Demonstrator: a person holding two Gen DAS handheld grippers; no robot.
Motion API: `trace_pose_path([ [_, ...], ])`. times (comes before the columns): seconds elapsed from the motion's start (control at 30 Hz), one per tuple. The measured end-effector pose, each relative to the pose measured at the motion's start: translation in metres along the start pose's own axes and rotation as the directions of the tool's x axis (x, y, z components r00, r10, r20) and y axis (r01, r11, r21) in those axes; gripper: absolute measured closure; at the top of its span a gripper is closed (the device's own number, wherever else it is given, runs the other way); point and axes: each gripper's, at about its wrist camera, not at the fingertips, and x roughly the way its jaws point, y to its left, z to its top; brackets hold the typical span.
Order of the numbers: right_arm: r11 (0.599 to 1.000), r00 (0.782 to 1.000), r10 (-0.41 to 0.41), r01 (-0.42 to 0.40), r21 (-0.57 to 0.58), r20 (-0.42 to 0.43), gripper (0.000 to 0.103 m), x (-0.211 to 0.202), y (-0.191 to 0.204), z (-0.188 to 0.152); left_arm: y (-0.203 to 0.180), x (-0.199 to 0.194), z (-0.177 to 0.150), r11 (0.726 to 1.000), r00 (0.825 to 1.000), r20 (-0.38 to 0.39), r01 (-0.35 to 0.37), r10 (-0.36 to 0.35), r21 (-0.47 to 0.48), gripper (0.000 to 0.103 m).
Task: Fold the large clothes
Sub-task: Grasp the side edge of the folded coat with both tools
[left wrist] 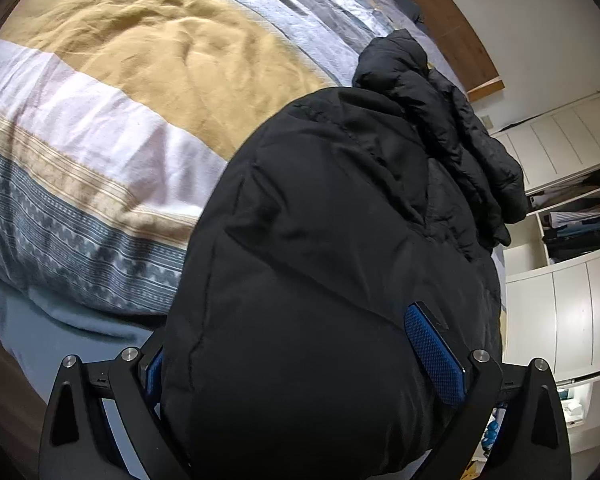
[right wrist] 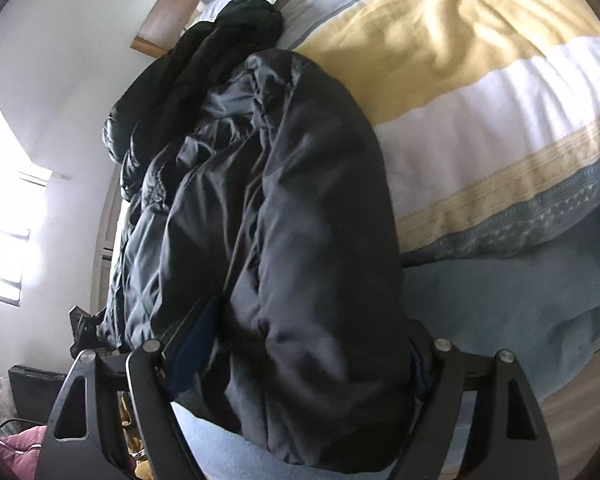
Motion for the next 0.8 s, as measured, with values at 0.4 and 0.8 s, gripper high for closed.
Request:
trace_pose_path([
  [0.4, 0.995, 0.997, 0.077, -0.075, -0.071, 0.025, 0.040, -0.005, 0.018, -0.010, -0.002, -0.009, -0.009, 1.000, 0.999, 0.035, 0.024, -0.023, -0.013, 0.031],
  [0.8, 0.995, 0.996, 0.084, -0.083, -0.048, 0.025, 0.063, 0.008, 0.016, -0.011, -0.010, -0.003, -0.014, 1.000, 0.999, 0.035, 0.025, -0.025, -0.001, 0.035],
])
